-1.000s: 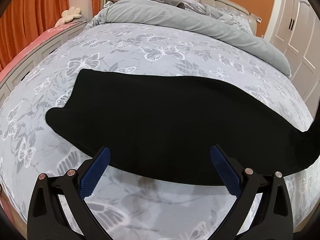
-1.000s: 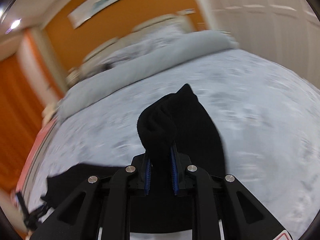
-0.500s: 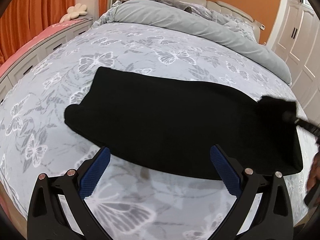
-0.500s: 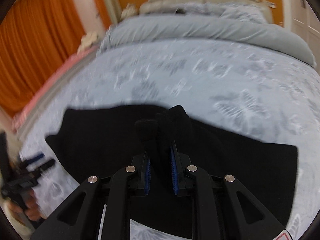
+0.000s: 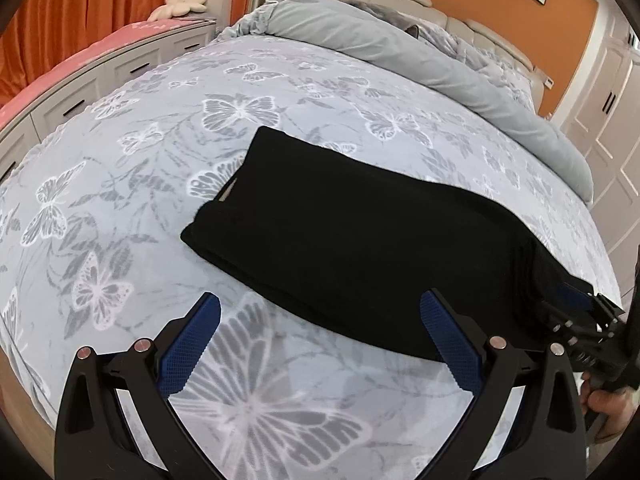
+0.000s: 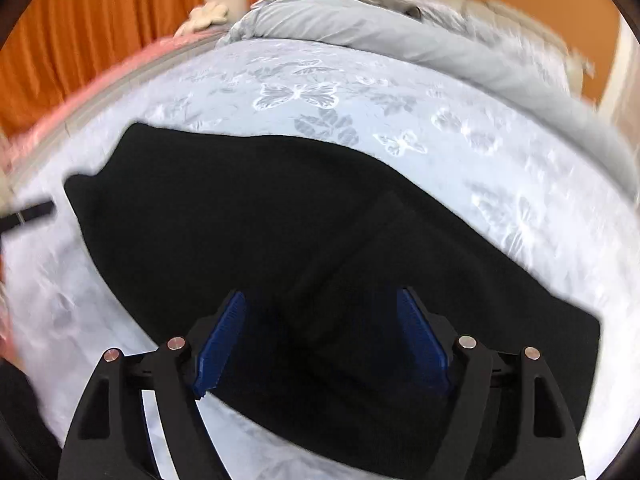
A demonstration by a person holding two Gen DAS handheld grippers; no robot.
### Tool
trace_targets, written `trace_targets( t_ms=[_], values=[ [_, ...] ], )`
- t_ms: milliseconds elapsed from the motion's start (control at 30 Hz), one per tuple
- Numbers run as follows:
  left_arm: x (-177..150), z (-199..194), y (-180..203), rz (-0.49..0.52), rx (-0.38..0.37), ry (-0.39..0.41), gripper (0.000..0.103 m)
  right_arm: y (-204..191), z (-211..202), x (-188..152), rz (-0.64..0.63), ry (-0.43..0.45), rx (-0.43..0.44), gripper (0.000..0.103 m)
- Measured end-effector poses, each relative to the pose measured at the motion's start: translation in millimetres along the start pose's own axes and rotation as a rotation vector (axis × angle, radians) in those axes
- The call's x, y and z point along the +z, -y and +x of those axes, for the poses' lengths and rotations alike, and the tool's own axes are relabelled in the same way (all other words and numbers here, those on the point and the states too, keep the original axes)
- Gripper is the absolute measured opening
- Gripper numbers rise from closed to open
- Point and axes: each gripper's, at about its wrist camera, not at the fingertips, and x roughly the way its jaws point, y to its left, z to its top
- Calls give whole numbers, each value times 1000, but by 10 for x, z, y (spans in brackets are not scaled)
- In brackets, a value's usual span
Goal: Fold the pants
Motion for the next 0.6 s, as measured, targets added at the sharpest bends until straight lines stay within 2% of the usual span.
trace_targets(
  t_ms=[67, 100, 167, 300, 333, 367, 400, 433, 500, 600],
  values=[
    [11, 5, -22, -9, 3, -1, 98, -83, 165, -55, -45, -52, -8, 50],
    [13, 12, -31, -14, 9, -2, 98, -92, 215, -49, -32, -61, 12, 48],
    [18, 18, -52, -18, 12, -6, 98, -115, 199, 2, -24, -42, 14, 18],
    [46, 18, -124, -29, 33, -1, 98, -191, 45, 124, -1, 9, 42, 17],
    [63, 27, -182, -47, 39, -4, 98, -220, 71, 125, -10, 3, 51, 19],
    [74, 39, -230, -65, 36, -10, 98, -247, 153, 106, -30, -21, 55, 25],
    [82, 55, -280, -82, 33, -18, 98, -263, 281, 54, -46, -59, 50, 26],
    [98, 86, -371, -112, 40, -32, 98, -256, 284, 36, -42, -34, 43, 28],
    [111, 105, -489, -149, 61, -37, 98, -254, 165, 93, -22, -38, 64, 31],
    [136, 91, -721, -222, 58, -39, 98, -260, -175, 180, -9, 64, 122, 38]
  ],
)
